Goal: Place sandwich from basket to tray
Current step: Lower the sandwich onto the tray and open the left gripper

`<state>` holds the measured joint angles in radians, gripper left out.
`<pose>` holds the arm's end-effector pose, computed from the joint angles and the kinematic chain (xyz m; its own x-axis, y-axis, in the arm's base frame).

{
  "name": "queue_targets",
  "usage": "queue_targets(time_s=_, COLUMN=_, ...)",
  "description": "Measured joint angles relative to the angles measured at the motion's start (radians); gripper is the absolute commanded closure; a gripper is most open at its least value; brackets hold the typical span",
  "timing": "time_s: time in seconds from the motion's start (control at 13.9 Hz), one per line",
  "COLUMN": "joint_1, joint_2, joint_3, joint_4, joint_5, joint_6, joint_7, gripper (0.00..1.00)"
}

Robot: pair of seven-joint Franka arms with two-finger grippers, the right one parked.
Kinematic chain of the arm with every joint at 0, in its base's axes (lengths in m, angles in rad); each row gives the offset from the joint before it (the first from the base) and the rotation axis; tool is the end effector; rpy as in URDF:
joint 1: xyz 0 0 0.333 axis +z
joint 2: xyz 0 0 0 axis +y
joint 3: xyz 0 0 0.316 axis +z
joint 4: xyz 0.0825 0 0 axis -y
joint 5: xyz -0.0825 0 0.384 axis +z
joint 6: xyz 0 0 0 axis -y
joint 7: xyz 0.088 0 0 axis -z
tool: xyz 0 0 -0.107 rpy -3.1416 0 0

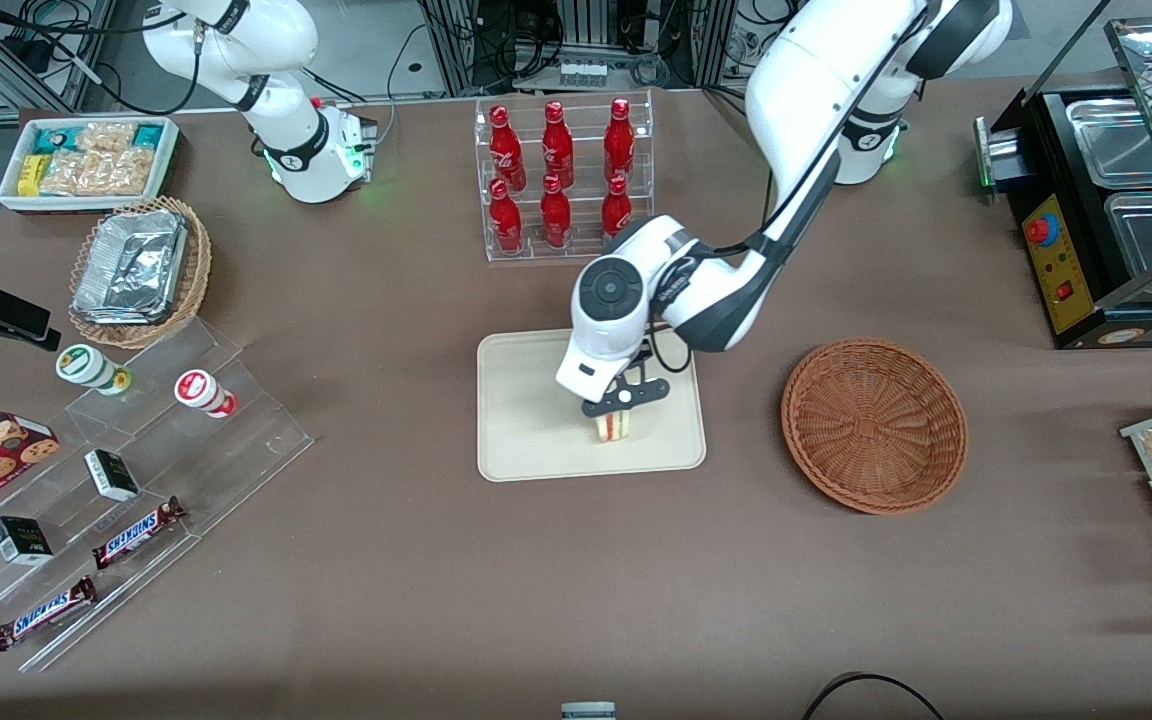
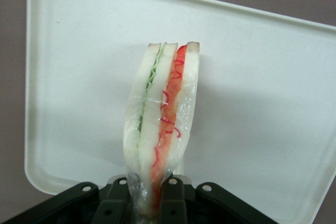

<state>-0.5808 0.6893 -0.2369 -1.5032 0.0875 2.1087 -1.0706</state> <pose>0.5040 -0.4926 0.2639 0.9632 0.2500 -0.0989 0.2494 -0.9682 -0.0189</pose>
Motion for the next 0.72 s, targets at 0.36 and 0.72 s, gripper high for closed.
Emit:
queue_targets(time_s=0.36, joint_1=-0.014, joint_2=0.048, joint_3=0.002, joint_4=0.039, joint_5=0.009, joint_6=-0.002, joint_7=-0.042, gripper=1.00)
queue_targets(time_s=0.72, joint_1=-0.042, joint_2=0.076, joint_3=0.003, joint_4=0.062, joint_5=0.044, joint_6=-0.002, joint_7=-0.089, gripper=0.00)
